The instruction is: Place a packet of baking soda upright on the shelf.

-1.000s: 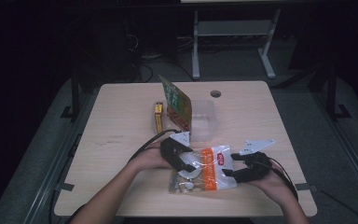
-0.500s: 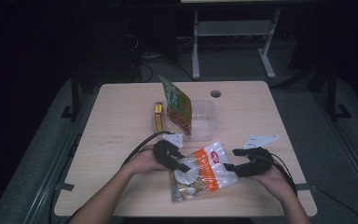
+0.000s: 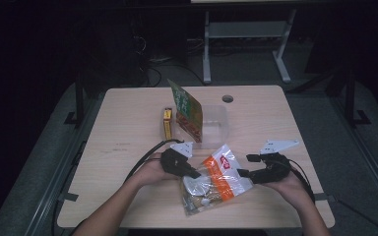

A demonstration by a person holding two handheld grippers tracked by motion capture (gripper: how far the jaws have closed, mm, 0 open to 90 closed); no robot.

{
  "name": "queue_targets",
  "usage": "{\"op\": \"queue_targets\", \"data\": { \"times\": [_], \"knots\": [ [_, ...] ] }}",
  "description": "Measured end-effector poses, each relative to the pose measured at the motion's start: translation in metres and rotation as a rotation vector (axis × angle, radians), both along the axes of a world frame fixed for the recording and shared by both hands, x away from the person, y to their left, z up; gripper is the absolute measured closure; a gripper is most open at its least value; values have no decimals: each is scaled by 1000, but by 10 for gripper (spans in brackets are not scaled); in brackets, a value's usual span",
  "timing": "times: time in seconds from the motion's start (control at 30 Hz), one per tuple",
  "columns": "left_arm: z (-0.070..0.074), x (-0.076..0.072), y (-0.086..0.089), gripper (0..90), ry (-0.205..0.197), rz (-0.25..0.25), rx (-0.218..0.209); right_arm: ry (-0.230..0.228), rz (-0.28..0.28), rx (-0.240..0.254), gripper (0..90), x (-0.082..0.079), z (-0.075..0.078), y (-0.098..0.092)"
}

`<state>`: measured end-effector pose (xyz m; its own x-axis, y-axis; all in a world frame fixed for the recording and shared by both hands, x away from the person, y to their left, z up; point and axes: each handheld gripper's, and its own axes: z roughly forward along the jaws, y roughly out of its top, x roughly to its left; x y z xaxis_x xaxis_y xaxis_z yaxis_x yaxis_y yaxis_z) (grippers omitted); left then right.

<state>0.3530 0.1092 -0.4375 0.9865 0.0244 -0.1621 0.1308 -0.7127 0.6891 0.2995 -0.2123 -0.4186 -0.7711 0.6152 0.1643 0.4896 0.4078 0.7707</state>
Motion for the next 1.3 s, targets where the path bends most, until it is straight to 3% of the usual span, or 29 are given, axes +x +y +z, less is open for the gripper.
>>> {"op": "queue_targets", "data": {
  "times": [0.1,0.33,0.43,0.67,0.87,1.03,1.3],
  "knots": [
    [8,-4,3,897,-35,11,-18,14,10,33,313,1,2,0],
    [26,-8,14,897,-64,19,-69,32,49,113,344,8,9,6],
    [33,-10,17,898,-86,15,-74,33,81,116,370,12,11,12],
    [40,-12,24,898,-100,27,-95,89,138,133,419,22,7,28],
    [42,-12,26,898,-95,30,-108,120,192,144,584,25,3,36],
    [43,-12,27,898,-99,32,-106,113,223,141,748,24,3,40],
    [44,-13,29,897,-104,40,-119,87,238,118,891,23,4,43]
  ]
}}
